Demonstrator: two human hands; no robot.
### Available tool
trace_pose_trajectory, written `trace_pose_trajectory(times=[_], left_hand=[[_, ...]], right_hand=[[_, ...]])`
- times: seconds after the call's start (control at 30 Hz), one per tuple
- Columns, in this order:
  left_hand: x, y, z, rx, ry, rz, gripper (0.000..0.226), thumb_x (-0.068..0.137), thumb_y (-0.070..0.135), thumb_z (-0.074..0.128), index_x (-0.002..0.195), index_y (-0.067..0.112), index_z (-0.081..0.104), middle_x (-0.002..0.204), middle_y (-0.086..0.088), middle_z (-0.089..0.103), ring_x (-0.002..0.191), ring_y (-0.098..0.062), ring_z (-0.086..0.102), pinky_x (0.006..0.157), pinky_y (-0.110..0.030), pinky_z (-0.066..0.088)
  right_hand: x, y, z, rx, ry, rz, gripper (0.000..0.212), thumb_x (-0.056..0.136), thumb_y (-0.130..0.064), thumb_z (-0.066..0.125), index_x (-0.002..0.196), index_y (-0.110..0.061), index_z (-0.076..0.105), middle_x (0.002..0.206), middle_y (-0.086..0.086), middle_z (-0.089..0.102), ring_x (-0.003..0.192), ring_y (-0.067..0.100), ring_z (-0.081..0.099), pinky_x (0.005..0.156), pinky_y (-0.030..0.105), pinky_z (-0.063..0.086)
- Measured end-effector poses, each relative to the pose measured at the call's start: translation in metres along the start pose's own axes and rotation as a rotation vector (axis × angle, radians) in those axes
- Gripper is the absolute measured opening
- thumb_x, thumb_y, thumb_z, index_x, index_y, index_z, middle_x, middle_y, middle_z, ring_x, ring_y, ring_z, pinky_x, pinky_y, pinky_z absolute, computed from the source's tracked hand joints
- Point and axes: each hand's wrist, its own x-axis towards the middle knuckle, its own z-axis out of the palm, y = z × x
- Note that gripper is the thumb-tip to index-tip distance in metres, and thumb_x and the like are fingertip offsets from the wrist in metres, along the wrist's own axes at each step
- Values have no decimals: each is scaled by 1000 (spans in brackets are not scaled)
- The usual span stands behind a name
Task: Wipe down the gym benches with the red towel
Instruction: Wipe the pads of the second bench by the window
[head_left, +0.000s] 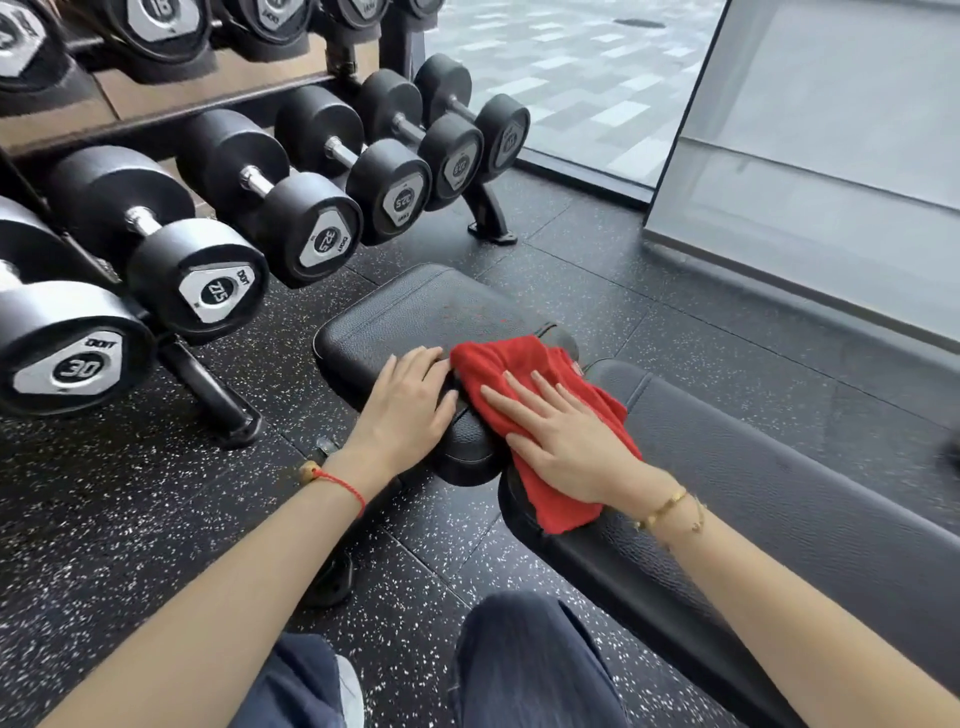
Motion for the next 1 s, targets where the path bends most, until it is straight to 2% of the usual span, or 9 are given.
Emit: trace_pose_trajectory(times=[0.17, 0.3, 0.4, 0.5, 0.63, 0.73, 0.87, 1.0], left_hand=[[-1, 12, 9, -29, -10, -27, 51, 100, 31, 45, 147, 11, 38, 154, -9, 36, 144, -25, 29, 120, -45, 19], [1, 25, 12, -33, -34, -15, 54, 102, 33, 39, 152, 15, 29, 159, -5, 27, 149, -22, 19, 122, -45, 11], [-1, 34, 16, -37, -49, 0, 54, 102, 34, 37, 153, 17, 27, 160, -4, 24, 150, -21, 16, 122, -45, 9], [-1, 38, 20, -34, -60, -8, 55, 102, 35, 36, 153, 18, 24, 161, -3, 22, 150, -20, 14, 122, -47, 8], [1, 39, 23, -31, -59, -21, 54, 103, 35, 35, 153, 18, 24, 161, -3, 22, 150, -21, 15, 122, -49, 8], [1, 41, 26, -30, -59, -33, 54, 102, 35, 36, 153, 19, 25, 161, -5, 23, 150, -22, 15, 122, -51, 8], [0, 40, 29, 3, -50, -8, 55, 102, 35, 37, 153, 17, 25, 160, -7, 23, 150, -24, 15, 121, -53, 9], [-2, 42, 31, 30, -43, -13, 55, 102, 34, 36, 153, 16, 25, 160, -8, 23, 150, -25, 14, 121, -54, 9]], right_hand=[[-61, -1, 9, -69, 67, 109, 53, 100, -49, 26, 150, -50, 8, 162, -15, 9, 151, 18, 2, 122, 34, -4], [-30, 22, 3, -63, 117, 256, 52, 101, -47, 28, 151, -44, 14, 162, -10, 13, 151, 22, 5, 122, 37, -2], [4, 35, -9, -60, 94, 387, 55, 102, -45, 28, 153, -40, 11, 163, -3, 11, 151, 28, 5, 122, 42, 0], [0, 28, -4, -83, 113, 370, 56, 102, -44, 28, 154, -39, 10, 163, -2, 11, 151, 28, 5, 122, 43, 1], [-49, 6, 9, -96, 124, 248, 55, 100, -46, 27, 152, -44, 9, 163, -8, 11, 151, 25, 5, 122, 39, -1], [-81, 6, 13, -80, 136, 228, 54, 100, -48, 27, 151, -47, 9, 162, -11, 13, 151, 23, 6, 123, 38, 2], [-64, 36, 2, -59, 154, 354, 53, 101, -46, 28, 152, -45, 12, 162, -9, 12, 151, 24, 5, 122, 40, 0], [-14, 48, -10, -83, 116, 460, 53, 102, -45, 25, 153, -39, 12, 163, -2, 10, 150, 31, 4, 121, 48, 1]])
